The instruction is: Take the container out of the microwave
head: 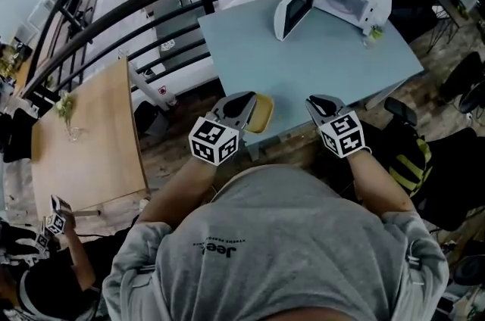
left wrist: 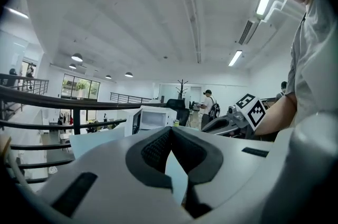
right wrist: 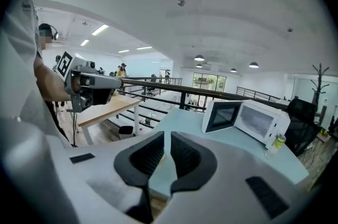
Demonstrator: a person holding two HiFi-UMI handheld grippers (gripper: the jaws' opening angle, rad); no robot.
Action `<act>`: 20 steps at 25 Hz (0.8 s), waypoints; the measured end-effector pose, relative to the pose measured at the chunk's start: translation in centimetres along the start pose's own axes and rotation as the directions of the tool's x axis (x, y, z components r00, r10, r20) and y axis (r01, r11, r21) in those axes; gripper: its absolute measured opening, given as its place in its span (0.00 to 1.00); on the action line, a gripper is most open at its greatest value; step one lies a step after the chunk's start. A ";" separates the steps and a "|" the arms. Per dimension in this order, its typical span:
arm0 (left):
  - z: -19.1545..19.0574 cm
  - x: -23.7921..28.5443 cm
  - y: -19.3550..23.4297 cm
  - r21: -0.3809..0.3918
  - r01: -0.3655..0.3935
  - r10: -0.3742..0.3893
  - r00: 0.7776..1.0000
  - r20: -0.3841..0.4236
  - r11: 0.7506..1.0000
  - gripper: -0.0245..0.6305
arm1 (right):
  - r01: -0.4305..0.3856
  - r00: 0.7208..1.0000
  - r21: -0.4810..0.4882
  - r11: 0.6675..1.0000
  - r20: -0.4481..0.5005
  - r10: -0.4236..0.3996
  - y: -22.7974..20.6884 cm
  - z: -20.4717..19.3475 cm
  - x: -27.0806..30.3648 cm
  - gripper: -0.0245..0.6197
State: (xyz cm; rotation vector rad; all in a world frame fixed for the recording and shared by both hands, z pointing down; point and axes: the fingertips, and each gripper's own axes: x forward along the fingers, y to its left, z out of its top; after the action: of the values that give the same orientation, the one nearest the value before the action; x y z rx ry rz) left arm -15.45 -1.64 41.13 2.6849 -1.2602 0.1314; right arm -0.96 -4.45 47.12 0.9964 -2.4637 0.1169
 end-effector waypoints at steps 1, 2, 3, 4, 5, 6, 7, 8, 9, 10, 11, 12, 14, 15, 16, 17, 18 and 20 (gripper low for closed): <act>0.5 0.2 -0.2 0.005 0.006 -0.006 1.000 0.007 1.000 0.05 | 0.014 1.000 0.012 1.000 0.012 -0.014 -0.6 0.2 -0.7 0.11; 1.0 0.4 -0.3 0.010 0.011 -0.011 1.000 0.013 1.000 0.05 | 0.025 0.999 0.024 0.999 0.024 -0.026 -1.2 0.5 -1.4 0.11; 1.4 0.6 -0.5 0.014 0.015 -0.015 1.000 0.019 1.000 0.05 | 0.035 0.999 0.036 0.999 0.034 -0.036 -1.7 0.7 -2.1 0.10; 1.8 0.7 -0.7 0.017 0.018 -0.018 1.000 0.024 1.000 0.05 | 0.043 0.998 0.047 0.998 0.045 -0.045 -2.1 0.8 -2.7 0.09; 2.0 0.8 -0.9 0.020 0.021 -0.021 0.999 0.028 1.000 0.05 | 0.050 0.997 0.057 0.997 0.054 -0.053 -2.5 1.0 -3.3 0.09; 2.3 1.0 -1.1 0.023 0.024 -0.025 0.999 0.032 0.999 0.05 | 0.056 0.996 0.067 0.996 0.064 -0.061 -3.0 1.1 -3.8 0.08; 2.5 1.1 -1.4 0.027 0.028 -0.029 0.999 0.035 0.999 0.05 | 0.062 0.995 0.075 0.995 0.074 -0.068 -3.4 1.2 -4.4 0.07; 2.8 1.2 -1.6 0.032 0.031 -0.032 0.999 0.038 0.999 0.05 | 0.068 0.994 0.083 0.994 0.085 -0.075 -3.7 1.4 -5.0 0.07; 3.0 1.3 -1.8 0.037 0.034 -0.035 0.999 0.040 0.999 0.05 | 0.074 0.992 0.089 0.993 0.094 -0.082 -4.1 1.6 -5.5 0.07; 3.2 1.4 -2.0 0.041 0.036 -0.037 0.998 0.043 0.999 0.05 | 0.080 0.991 0.094 0.992 0.101 -0.090 -4.4 1.7 -6.0 0.07; 3.4 1.5 -2.1 0.043 0.037 -0.039 0.998 0.045 0.998 0.05 | 0.087 0.990 0.096 0.992 0.104 -0.097 -4.6 1.8 -6.4 0.07; 3.5 1.5 -2.2 0.044 0.039 -0.041 0.998 0.047 0.998 0.05 | 0.093 0.989 0.094 0.991 0.105 -0.103 -4.8 1.8 -6.7 0.07; 3.7 1.7 -2.4 0.046 0.043 -0.045 0.998 0.049 0.998 0.05 | 0.095 0.989 0.089 0.991 0.103 -0.104 -5.0 1.8 -7.1 0.06; 3.7 1.7 -2.6 0.046 0.045 -0.047 0.998 0.048 0.998 0.05 | 0.092 0.989 0.091 0.992 0.104 -0.101 -5.1 1.8 -7.2 0.06; 3.7 1.8 -2.7 0.046 0.047 -0.049 0.998 0.047 0.998 0.05 | 0.088 0.990 0.095 0.992 0.104 -0.098 -5.1 1.8 -7.3 0.06; 3.6 1.9 -2.9 0.046 0.048 -0.050 0.998 0.046 0.998 0.05 | 0.085 0.990 0.098 0.992 0.104 -0.095 -5.1 1.7 -7.4 0.06; 3.5 1.9 -3.0 0.046 0.049 -0.051 0.998 0.044 0.998 0.05 | 0.082 0.990 0.101 0.991 0.104 -0.093 -5.1 1.6 -7.4 0.06; 3.4 2.0 -3.2 0.046 0.048 -0.050 0.998 0.039 0.998 0.05 | 0.078 0.991 0.103 0.992 0.103 -0.088 -5.1 1.5 -7.5 0.06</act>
State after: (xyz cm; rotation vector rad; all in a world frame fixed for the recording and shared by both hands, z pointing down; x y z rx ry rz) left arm -11.70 -1.81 37.72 2.7680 -1.2152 0.1012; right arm 6.55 -3.84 41.81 1.1745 -2.5296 0.1629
